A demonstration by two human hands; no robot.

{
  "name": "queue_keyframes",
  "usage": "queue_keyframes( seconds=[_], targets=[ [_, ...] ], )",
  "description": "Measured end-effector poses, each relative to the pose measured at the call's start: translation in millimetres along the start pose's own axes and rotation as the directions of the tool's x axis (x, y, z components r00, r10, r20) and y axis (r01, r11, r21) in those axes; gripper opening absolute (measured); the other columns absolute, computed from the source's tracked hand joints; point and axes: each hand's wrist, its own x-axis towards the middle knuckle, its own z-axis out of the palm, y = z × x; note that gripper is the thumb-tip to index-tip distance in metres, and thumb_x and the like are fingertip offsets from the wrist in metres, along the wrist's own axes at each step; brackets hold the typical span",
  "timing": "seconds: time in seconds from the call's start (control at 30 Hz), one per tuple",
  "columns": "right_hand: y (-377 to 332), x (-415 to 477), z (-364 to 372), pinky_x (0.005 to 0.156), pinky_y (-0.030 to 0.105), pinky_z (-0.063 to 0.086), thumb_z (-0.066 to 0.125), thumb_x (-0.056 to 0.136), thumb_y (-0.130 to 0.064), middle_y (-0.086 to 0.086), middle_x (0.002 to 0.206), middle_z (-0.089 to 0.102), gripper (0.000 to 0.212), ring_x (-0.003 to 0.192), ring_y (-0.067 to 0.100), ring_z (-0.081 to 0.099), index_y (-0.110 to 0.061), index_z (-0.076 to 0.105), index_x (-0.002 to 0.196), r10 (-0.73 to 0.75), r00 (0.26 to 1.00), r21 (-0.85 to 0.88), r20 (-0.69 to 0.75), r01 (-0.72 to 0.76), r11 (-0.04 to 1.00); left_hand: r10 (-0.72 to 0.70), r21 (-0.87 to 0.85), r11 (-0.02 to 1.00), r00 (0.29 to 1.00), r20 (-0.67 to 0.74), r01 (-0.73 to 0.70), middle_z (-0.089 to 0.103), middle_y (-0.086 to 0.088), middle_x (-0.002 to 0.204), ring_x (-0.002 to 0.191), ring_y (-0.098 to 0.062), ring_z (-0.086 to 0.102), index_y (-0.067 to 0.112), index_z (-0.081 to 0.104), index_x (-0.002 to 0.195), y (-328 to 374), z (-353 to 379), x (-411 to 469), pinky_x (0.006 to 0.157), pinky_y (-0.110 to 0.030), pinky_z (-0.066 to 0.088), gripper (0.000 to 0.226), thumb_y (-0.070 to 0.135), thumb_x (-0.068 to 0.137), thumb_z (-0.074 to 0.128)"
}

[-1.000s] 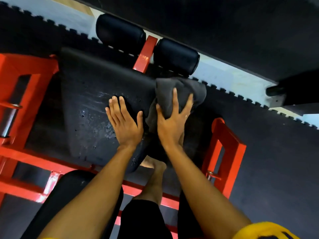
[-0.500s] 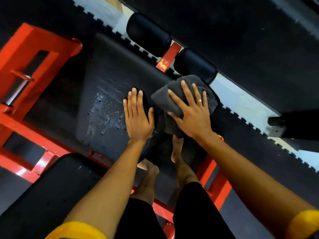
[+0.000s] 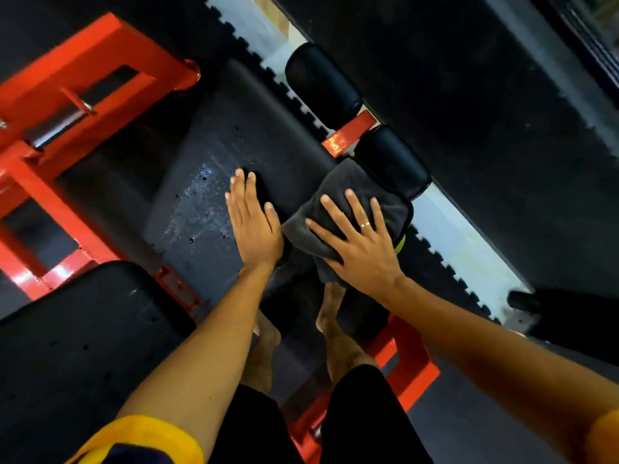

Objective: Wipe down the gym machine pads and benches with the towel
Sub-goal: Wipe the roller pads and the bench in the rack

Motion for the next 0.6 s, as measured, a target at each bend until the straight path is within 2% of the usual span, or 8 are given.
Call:
queue_keyframes(
  seconds=[0.1, 0.2, 0.33, 0.43, 0.5, 0.6],
  targets=[
    [-8.5, 45.3, -3.6, 0.120, 0.071, 0.013, 0.053, 0.096, -0.046, 0.004, 0.172, 0.020, 0.063, 0.157, 0.045, 0.010, -0.037, 0.039, 0.157, 0.065, 0.998, 0.026, 0.004, -0.065, 0.998, -0.120, -0.006, 0.993, 0.991, -0.057, 0.120, 0.018, -0.011, 0.169, 0.158, -0.025, 0.010, 0.005, 0.029, 0.158, 0.3, 0.4, -0.7, 0.129, -0.046, 0.006, 0.057, 0.012, 0.103, 0.038],
    [-21.0, 107.9, -2.3, 0.119, 0.072, 0.014, 0.062, 0.093, -0.041, 0.004, 0.171, 0.021, 0.068, 0.156, 0.046, 0.010, -0.035, 0.039, 0.157, 0.095, 0.995, 0.044, -0.011, -0.094, 0.995, -0.068, -0.005, 0.998, 0.994, -0.089, 0.068, 0.020, -0.011, 0.169, 0.158, -0.026, 0.011, 0.005, 0.029, 0.158, -4.0, 3.7, -1.9, 0.128, -0.049, 0.008, 0.056, 0.011, 0.103, 0.038],
    [-32.1, 157.6, -3.2, 0.119, 0.072, 0.016, 0.063, 0.094, -0.042, 0.005, 0.169, 0.026, 0.065, 0.156, 0.046, 0.014, -0.034, 0.044, 0.155, 0.124, 0.992, 0.076, -0.027, -0.122, 0.990, -0.094, -0.028, 0.995, 0.988, -0.123, 0.091, 0.021, -0.010, 0.169, 0.158, -0.024, 0.012, 0.005, 0.030, 0.158, -7.5, 6.5, -3.5, 0.128, -0.050, 0.009, 0.055, 0.007, 0.104, 0.038],
    [-22.7, 128.3, -6.8, 0.120, 0.070, 0.014, 0.053, 0.095, -0.059, 0.003, 0.171, 0.021, 0.069, 0.157, 0.043, 0.011, -0.035, 0.037, 0.158, 0.116, 0.992, 0.114, -0.040, -0.111, 0.987, -0.103, -0.014, 0.995, 0.990, -0.096, 0.102, 0.017, -0.009, 0.170, 0.158, -0.021, 0.009, 0.007, 0.027, 0.160, -8.5, 6.2, -2.6, 0.128, -0.048, 0.007, 0.056, 0.008, 0.104, 0.038],
    [-14.4, 89.5, -9.2, 0.121, 0.069, 0.011, 0.044, 0.092, -0.075, 0.001, 0.173, 0.013, 0.082, 0.158, 0.043, 0.005, -0.037, 0.028, 0.162, 0.101, 0.995, 0.106, -0.003, -0.100, 0.989, -0.126, 0.037, 0.991, 0.989, -0.083, 0.129, 0.012, -0.008, 0.171, 0.158, -0.019, 0.005, 0.011, 0.021, 0.162, -7.1, 5.3, -1.0, 0.129, -0.046, 0.005, 0.058, 0.016, 0.105, 0.034],
    [-0.8, 47.9, -9.6, 0.120, 0.071, 0.012, 0.044, 0.090, -0.079, 0.001, 0.174, 0.007, 0.088, 0.158, 0.044, 0.000, -0.039, 0.019, 0.164, 0.052, 0.996, 0.065, 0.068, -0.057, 0.996, -0.157, 0.075, 0.984, 0.984, -0.078, 0.163, 0.007, -0.006, 0.172, 0.158, -0.017, 0.002, 0.014, 0.016, 0.163, -1.5, 5.9, 0.3, 0.129, -0.043, 0.003, 0.059, 0.023, 0.106, 0.026]
  ],
)
